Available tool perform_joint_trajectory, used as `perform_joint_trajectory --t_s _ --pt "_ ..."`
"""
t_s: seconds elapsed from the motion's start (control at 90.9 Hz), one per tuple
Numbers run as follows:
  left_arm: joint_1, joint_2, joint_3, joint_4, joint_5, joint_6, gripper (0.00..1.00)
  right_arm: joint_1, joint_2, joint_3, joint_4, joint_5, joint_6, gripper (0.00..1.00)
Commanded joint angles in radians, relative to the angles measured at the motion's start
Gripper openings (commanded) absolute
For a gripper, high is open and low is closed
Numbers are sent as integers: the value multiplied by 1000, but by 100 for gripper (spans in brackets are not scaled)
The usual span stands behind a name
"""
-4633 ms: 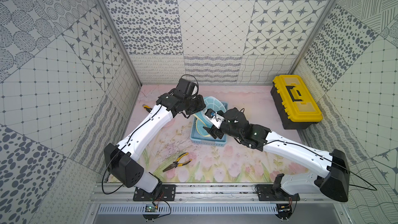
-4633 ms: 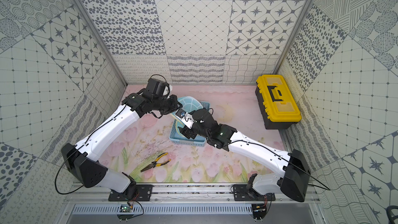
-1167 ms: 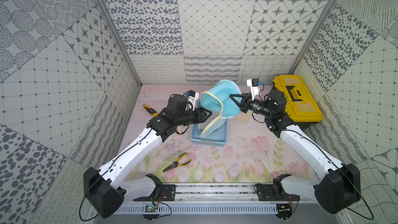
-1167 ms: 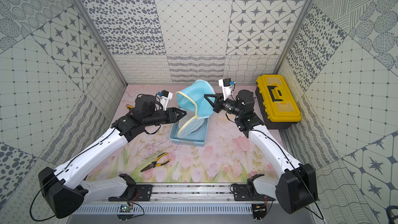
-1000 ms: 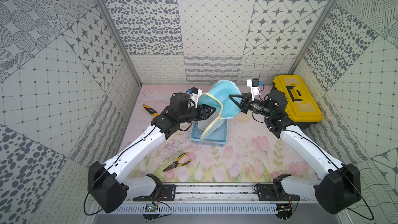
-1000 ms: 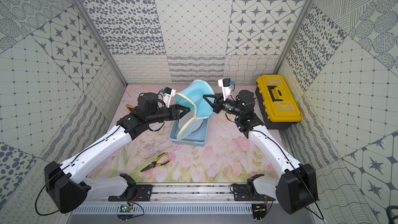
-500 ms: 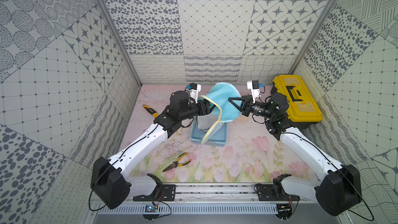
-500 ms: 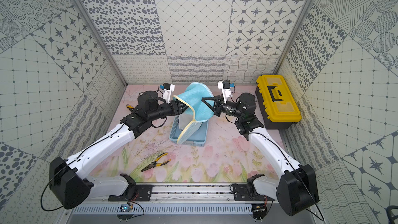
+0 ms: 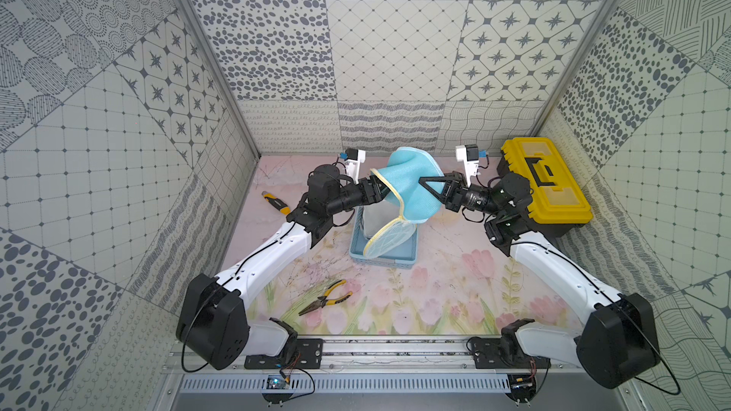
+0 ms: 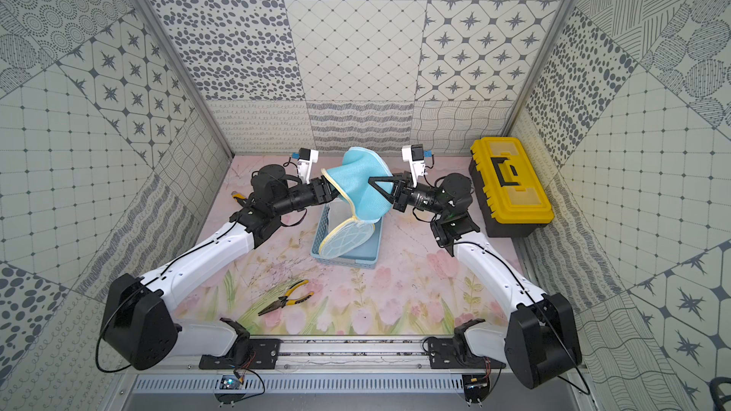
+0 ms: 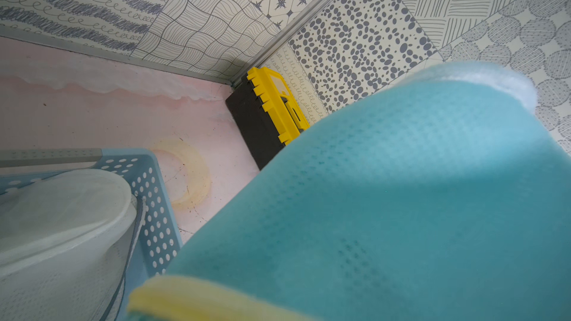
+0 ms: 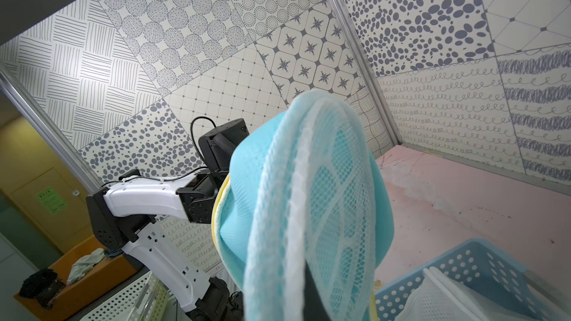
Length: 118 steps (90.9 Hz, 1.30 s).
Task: Turn the laundry bag inside out
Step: Turn over the laundry bag.
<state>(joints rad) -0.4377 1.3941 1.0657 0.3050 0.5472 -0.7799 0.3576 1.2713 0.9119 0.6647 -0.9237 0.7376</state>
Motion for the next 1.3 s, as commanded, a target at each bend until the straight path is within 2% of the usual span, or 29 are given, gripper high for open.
perform_joint_trajectory --t_s 0.0,0.088,0.198,0.319,0.429,0.616,0.66,0.836,0.924,0.958,1.002,1.035,1.079,1.101,1.2,1.288 --pt "7 21 -9 203 135 -91 62 7 21 -15 172 -36 88 0" --pt "10 13 -13 162 107 -70 72 4 34 -27 254 -45 140 0" --pt "25 -8 -29 150 84 -57 83 0 23 -28 252 -52 148 0" --pt "28 -2 -40 245 145 -100 82 3 35 -25 277 -67 171 0" --pt "28 40 -28 333 221 -170 67 3 60 -21 293 -53 193 0" --pt "28 22 -48 341 224 -180 39 2 72 -22 204 -11 145 0" --pt "28 8 -50 303 215 -169 33 2 69 -25 175 2 126 0" --pt "10 -37 -58 139 175 -120 25 6 69 -18 30 83 69 0" --pt "-15 -54 -29 -3 142 -62 7 13 69 -9 -70 141 26 0" --pt "-22 -59 -7 -96 129 -33 0 13 63 -2 -119 167 7 8" --pt "-30 -69 18 -211 106 9 0 11 48 7 -200 202 -37 21" --pt "-33 -78 41 -290 82 39 0 10 27 16 -260 231 -82 38" --pt "-33 -85 68 -393 67 73 0 9 -6 22 -351 269 -137 54" --pt "-33 -88 76 -445 60 95 0 9 -24 23 -384 289 -176 59" --pt "-35 -96 129 -613 31 181 0 10 -139 29 -502 346 -313 71" --pt "-36 -86 160 -709 33 230 0 14 -208 75 -602 320 -418 75"
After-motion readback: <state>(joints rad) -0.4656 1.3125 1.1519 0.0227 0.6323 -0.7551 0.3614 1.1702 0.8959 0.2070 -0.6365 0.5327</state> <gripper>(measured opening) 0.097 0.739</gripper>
